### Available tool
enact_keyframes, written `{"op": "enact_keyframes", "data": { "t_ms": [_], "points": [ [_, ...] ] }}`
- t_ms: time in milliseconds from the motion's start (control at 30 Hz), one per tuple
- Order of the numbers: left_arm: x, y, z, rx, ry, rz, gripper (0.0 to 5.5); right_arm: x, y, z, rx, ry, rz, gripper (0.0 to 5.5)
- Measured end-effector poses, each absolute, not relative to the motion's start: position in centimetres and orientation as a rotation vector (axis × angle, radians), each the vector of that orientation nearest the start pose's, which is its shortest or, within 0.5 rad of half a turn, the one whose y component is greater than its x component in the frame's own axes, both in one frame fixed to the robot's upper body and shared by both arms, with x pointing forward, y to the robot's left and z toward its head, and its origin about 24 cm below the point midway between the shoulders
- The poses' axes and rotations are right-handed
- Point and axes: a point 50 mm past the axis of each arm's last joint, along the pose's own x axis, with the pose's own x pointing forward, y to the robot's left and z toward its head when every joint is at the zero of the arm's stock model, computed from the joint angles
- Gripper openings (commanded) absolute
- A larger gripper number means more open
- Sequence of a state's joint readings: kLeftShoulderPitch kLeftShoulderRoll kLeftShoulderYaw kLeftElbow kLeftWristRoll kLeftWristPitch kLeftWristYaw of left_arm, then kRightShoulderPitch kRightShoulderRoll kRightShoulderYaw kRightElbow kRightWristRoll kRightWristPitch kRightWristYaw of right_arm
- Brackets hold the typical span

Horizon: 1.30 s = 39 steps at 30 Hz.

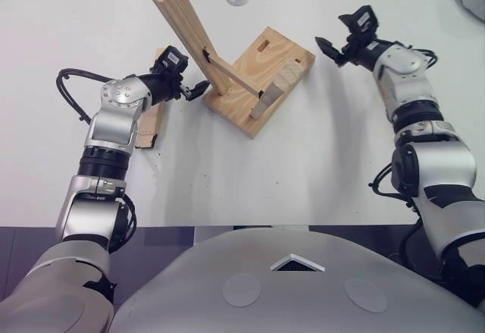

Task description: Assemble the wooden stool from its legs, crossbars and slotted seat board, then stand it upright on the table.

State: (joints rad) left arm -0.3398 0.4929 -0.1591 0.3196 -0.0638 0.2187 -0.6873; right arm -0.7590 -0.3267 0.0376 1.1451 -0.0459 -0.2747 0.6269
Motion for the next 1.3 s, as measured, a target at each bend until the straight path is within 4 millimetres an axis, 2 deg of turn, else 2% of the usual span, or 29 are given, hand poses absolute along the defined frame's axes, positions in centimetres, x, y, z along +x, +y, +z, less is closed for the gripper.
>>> {"op": "enact_keyframes", "data": {
  "t_ms": [100,200,300,400,533,600,733,900,967,1067,1133,1200,1300],
  "points": [
    [31.1,18.7,3.7,0.386,0.397,-0.723,4.19,36.6,-17.5,3.7,-0.393,0.327,0.490,3.65],
    [32.4,17.4,2.9,0.423,0.405,-0.759,4.19,36.8,-18.2,3.3,-0.422,0.378,0.392,3.65],
    [34.0,15.6,2.9,0.473,0.375,-0.785,4.19,36.9,-18.7,3.3,-0.405,0.393,0.357,3.65],
    [34.3,15.3,2.8,0.491,0.356,-0.805,4.19,36.6,-19.9,3.2,-0.381,0.419,0.334,3.65],
    [34.4,15.4,2.7,0.499,0.348,-0.835,4.19,36.1,-19.9,3.3,-0.319,0.441,0.543,3.65],
    [34.4,15.2,2.6,0.499,0.342,-0.852,4.19,35.2,-19.7,2.5,-0.320,0.455,0.652,3.65],
    [34.5,15.2,2.5,0.501,0.336,-0.865,4.19,34.3,-19.3,2.4,-0.354,0.439,0.837,3.65],
    [34.5,15.3,2.4,0.498,0.320,-0.854,4.19,32.6,-20.7,2.6,-0.426,0.451,1.067,3.65],
    [34.6,16.4,2.6,0.507,0.311,-0.802,4.19,32.2,-20.9,2.5,-0.463,0.421,1.089,3.65],
    [35.2,21.4,4.9,0.546,0.255,-0.624,4.19,32.0,-21.2,2.5,-0.496,0.385,1.062,3.65],
    [35.0,23.8,6.7,0.588,0.224,-0.598,4.19,32.2,-21.8,2.7,-0.517,0.360,0.977,3.65],
    [33.5,25.0,6.9,0.628,0.235,-0.674,4.19,32.7,-22.2,2.7,-0.548,0.342,0.868,3.65],
    [29.7,26.1,5.0,0.617,0.389,-0.809,4.19,33.0,-22.4,2.6,-0.581,0.333,0.767,3.65]
  ]
}}
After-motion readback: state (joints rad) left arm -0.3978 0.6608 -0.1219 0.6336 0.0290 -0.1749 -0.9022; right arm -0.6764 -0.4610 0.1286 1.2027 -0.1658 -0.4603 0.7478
